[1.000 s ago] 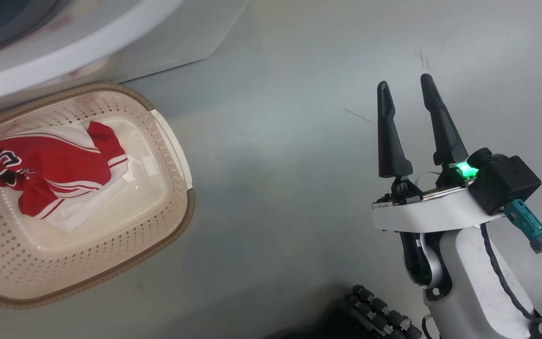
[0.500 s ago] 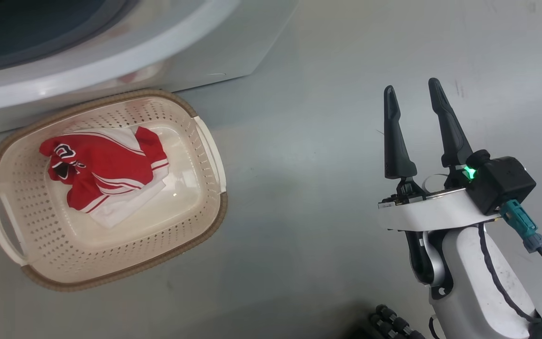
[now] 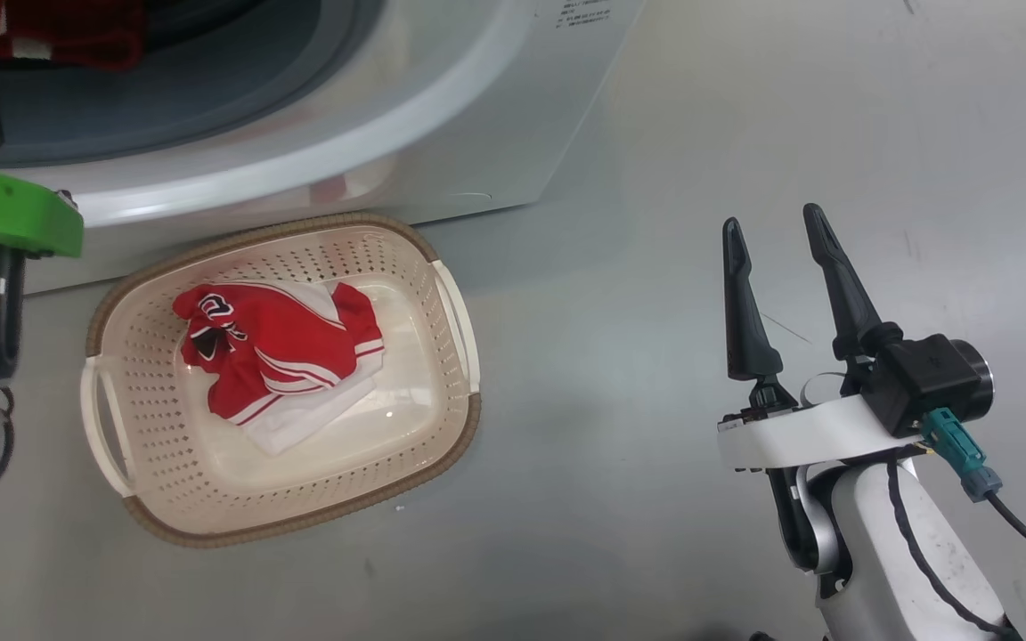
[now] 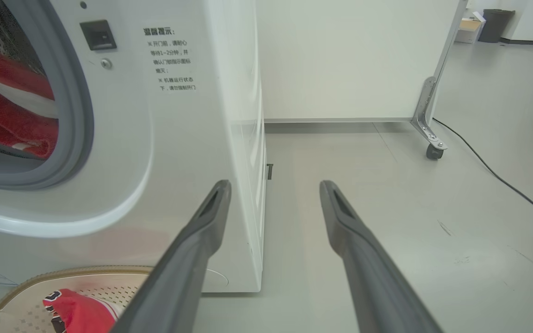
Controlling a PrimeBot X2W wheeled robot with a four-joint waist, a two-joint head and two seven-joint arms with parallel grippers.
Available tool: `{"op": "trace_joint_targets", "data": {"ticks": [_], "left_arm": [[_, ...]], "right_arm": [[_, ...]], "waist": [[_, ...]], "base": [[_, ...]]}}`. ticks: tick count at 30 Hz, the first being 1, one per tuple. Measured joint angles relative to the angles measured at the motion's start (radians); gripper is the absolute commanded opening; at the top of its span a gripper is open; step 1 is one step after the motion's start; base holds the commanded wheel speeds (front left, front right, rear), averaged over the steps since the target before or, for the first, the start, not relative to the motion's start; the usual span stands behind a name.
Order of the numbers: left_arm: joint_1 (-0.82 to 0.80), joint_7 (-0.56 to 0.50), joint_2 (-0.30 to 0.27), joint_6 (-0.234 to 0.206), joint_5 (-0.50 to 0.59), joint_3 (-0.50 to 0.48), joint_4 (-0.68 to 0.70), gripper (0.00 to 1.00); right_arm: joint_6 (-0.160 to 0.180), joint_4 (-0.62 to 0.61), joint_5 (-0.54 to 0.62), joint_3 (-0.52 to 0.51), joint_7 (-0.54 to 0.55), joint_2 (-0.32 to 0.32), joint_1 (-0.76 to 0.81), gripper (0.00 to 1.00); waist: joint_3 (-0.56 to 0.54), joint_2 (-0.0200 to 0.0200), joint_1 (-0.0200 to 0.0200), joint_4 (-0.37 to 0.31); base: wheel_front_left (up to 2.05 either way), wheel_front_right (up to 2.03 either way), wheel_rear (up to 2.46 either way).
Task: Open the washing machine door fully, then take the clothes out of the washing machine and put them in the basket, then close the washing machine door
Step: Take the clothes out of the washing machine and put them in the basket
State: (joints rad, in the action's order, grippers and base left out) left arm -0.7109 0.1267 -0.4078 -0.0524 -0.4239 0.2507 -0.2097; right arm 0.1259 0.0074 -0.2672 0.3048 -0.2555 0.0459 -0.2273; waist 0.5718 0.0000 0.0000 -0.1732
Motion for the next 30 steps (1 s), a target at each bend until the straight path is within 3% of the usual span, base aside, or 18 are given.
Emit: {"op": "trace_joint_targets", "data": {"ticks": [8, 19, 30], "left_arm": [[0.115, 0.084, 0.054, -0.023, 0.0, 0.012, 0.057, 0.0], [0.219, 0.114, 0.104, -0.041, 0.001, 0.013, 0.193, 0.0], [0.332, 0.121, 0.119, -0.051, 0.021, 0.012, 0.348, 0.0]], "right_arm": [[0.0, 0.019, 0.02, -0.01, 0.0, 0.0, 0.035, 1.0], [0.0, 0.033, 0.023, -0.023, 0.0, 0.011, 0.086, 1.0], [-0.002, 0.046, 0.024, -0.027, 0.0, 0.015, 0.12, 1.0]], "waist": [[-0.076, 0.0, 0.0, 0.04], [-0.177, 0.0, 0.0, 0.095], [-0.253, 0.0, 0.0, 0.152]], "base": [[0.0, 0.0, 0.0], [0.0, 0.0, 0.0], [0.0, 0.0, 0.0]]}}
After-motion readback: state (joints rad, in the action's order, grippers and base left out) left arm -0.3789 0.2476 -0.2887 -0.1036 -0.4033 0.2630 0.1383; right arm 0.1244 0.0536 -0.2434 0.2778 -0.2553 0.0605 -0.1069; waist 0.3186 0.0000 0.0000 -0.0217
